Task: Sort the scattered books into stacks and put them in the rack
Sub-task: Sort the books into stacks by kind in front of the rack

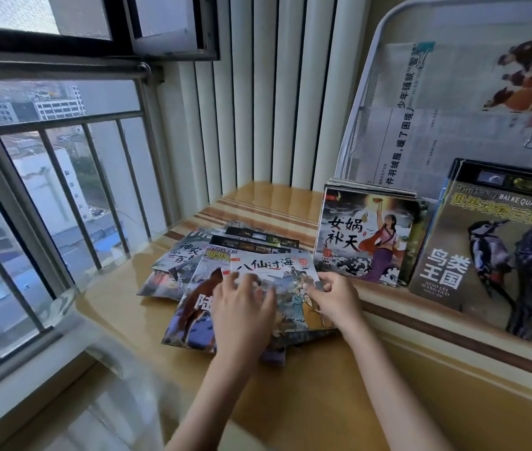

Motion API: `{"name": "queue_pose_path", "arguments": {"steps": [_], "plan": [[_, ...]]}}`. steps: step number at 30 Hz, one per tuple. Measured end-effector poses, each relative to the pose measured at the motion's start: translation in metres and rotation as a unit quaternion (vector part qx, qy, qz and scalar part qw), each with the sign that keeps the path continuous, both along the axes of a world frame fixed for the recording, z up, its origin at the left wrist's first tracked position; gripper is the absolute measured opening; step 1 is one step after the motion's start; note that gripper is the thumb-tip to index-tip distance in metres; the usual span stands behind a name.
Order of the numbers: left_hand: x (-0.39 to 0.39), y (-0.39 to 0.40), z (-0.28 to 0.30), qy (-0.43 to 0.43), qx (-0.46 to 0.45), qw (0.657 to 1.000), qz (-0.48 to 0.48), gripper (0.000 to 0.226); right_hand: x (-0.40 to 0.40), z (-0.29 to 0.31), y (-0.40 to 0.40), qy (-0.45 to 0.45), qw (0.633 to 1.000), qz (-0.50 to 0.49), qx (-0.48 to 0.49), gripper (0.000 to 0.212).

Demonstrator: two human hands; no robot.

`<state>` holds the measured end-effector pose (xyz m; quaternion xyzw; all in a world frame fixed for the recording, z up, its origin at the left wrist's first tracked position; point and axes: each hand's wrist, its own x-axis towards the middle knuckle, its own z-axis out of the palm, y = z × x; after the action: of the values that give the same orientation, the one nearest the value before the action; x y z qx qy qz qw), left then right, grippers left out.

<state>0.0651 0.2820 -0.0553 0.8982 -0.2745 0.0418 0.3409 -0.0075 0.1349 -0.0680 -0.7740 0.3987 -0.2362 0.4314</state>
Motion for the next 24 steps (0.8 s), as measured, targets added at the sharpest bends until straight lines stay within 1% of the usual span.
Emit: {"name": "queue_pose_path", "arguments": {"steps": [3,5,7,9,10,11,12,13,14,15,17,19,20,22,24], "plan": [[0.016,0.007,-0.004,0.028,0.009,1.000,0.009,0.060,-0.004,-0.005,0.001,-0.029,0.999,-0.018,0.021,0.034],[0.014,0.004,-0.006,0.048,-0.021,0.998,-0.027,0.064,-0.008,-0.007,0.002,-0.097,0.993,-0.020,0.059,0.027],[0.012,0.000,-0.005,0.088,-0.120,0.988,-0.046,0.069,-0.014,-0.005,0.003,-0.177,0.980,-0.012,0.093,0.024],[0.016,-0.005,-0.001,0.155,-0.240,0.957,-0.043,0.080,-0.021,0.000,0.001,-0.246,0.965,-0.014,0.084,0.025],[0.017,-0.009,0.002,0.187,-0.281,0.940,-0.042,0.080,-0.025,0.003,-0.003,-0.281,0.957,-0.022,0.070,0.026],[0.016,-0.013,0.005,0.205,-0.293,0.933,-0.049,0.072,-0.029,0.007,-0.007,-0.314,0.947,-0.035,0.051,0.027],[0.012,-0.019,0.010,0.208,-0.280,0.934,-0.070,0.055,-0.032,0.011,-0.012,-0.342,0.938,-0.051,0.023,0.028],[0.007,-0.028,0.015,0.197,-0.255,0.942,-0.095,0.036,-0.035,0.015,-0.018,-0.358,0.931,-0.069,-0.007,0.028],[0.001,-0.041,0.020,0.173,-0.244,0.947,-0.118,0.023,-0.038,0.020,-0.024,-0.371,0.924,-0.092,-0.035,0.026],[-0.004,-0.056,0.027,0.143,-0.241,0.950,-0.138,0.021,-0.040,0.025,-0.032,-0.376,0.916,-0.122,-0.062,0.025],[-0.006,-0.091,0.037,0.092,-0.240,0.950,-0.176,0.034,-0.046,0.036,-0.049,-0.370,0.902,-0.184,-0.129,0.023],[-0.006,-0.124,0.035,0.095,-0.225,0.945,-0.219,0.061,-0.050,0.036,-0.066,-0.316,0.901,-0.228,-0.190,0.025],[-0.008,-0.137,0.027,0.113,-0.211,0.943,-0.233,0.074,-0.051,0.029,-0.073,-0.262,0.908,-0.244,-0.218,0.030],[-0.013,-0.156,0.003,0.132,-0.162,0.947,-0.242,0.088,-0.051,0.005,-0.083,-0.138,0.920,-0.256,-0.264,0.047],[-0.015,-0.165,-0.026,0.093,-0.128,0.956,-0.247,0.094,-0.049,-0.018,-0.085,-0.050,0.925,-0.247,-0.286,0.069]]}}
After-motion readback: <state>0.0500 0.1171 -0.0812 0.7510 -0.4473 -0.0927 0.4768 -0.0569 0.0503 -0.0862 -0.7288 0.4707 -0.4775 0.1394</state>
